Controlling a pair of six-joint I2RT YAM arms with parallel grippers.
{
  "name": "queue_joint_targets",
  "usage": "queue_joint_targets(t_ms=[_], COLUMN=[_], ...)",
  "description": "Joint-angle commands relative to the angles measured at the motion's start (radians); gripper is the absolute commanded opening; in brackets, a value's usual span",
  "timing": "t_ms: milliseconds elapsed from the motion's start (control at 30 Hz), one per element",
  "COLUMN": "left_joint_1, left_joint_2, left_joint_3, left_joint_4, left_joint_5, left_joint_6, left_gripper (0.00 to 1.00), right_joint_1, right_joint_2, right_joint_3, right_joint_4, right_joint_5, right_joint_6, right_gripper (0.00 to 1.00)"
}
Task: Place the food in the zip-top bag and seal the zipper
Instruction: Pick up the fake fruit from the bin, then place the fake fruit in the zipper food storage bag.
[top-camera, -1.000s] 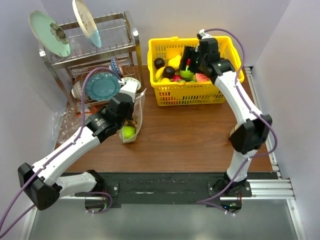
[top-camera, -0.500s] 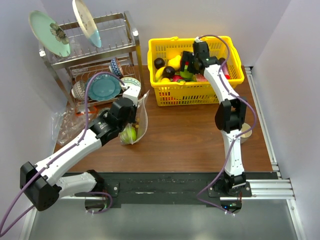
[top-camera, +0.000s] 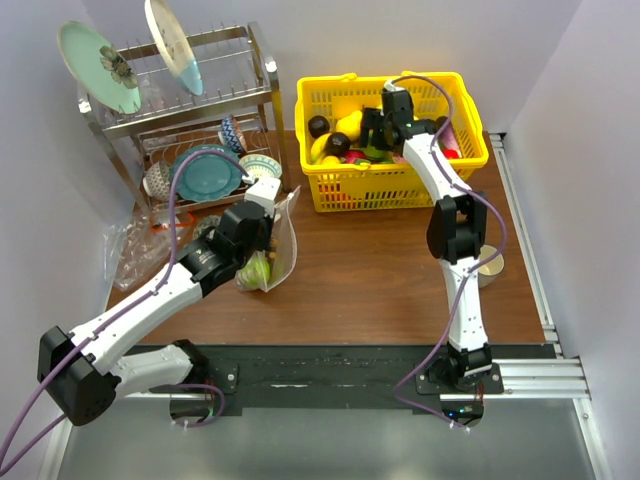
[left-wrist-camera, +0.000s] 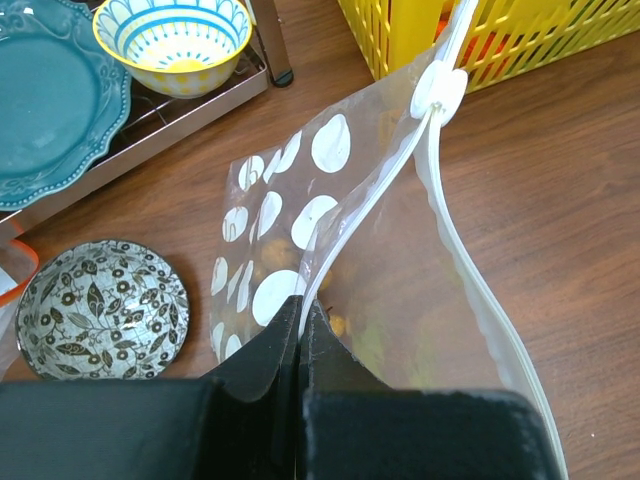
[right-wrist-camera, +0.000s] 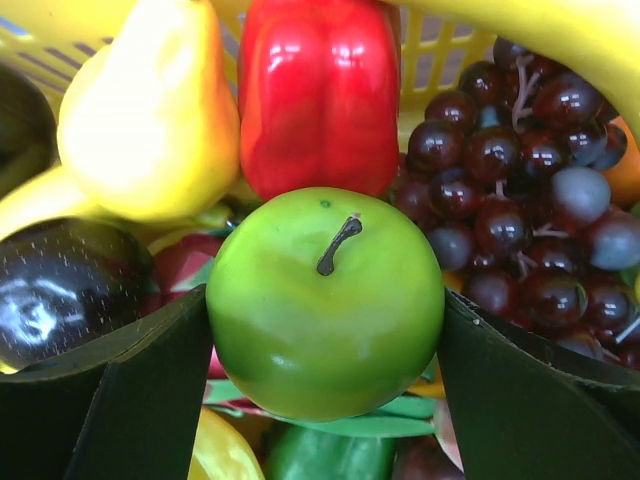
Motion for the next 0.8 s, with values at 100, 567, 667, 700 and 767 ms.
queue_joint_targets(t_ms=[100, 567, 667, 700, 767], left_joint_1=[0.005, 0.005, 0.004, 0.005, 0.005], left_joint_2=[0.001, 0.060, 0.086, 0.099, 0.109], left_joint_3=[0.000, 0.109, 0.146, 0.153, 0.172], left_joint_4=[0.057, -0.014, -0.043, -0.052, -0.064], left_joint_5=[0.017, 0.049, 0.049, 0.055, 0.061], left_joint_6=[0.001, -0.007, -0.031, -0.039, -0.057], left_gripper=[0.00, 0.00, 0.00, 0.00, 0.00], right_joint_1=[-0.003, 0.015, 0.060, 0.077, 0.149], right_joint_2=[-0.225, -0.731, -0.881, -0.959, -1.035], right_joint_3=[-0.068, -0.494, -0.655, -0.698, -0.825], right_joint_4=[0.081, 0.144, 0.190, 0.219, 0.247], right_joint_5=[-0.036, -0.392, -0.471, -0.485, -0.493], right_joint_6=[-0.040, 0.014, 0.049, 0.060, 0.078], right_gripper=[0.60, 0.59, 0.59, 0.59, 0.60])
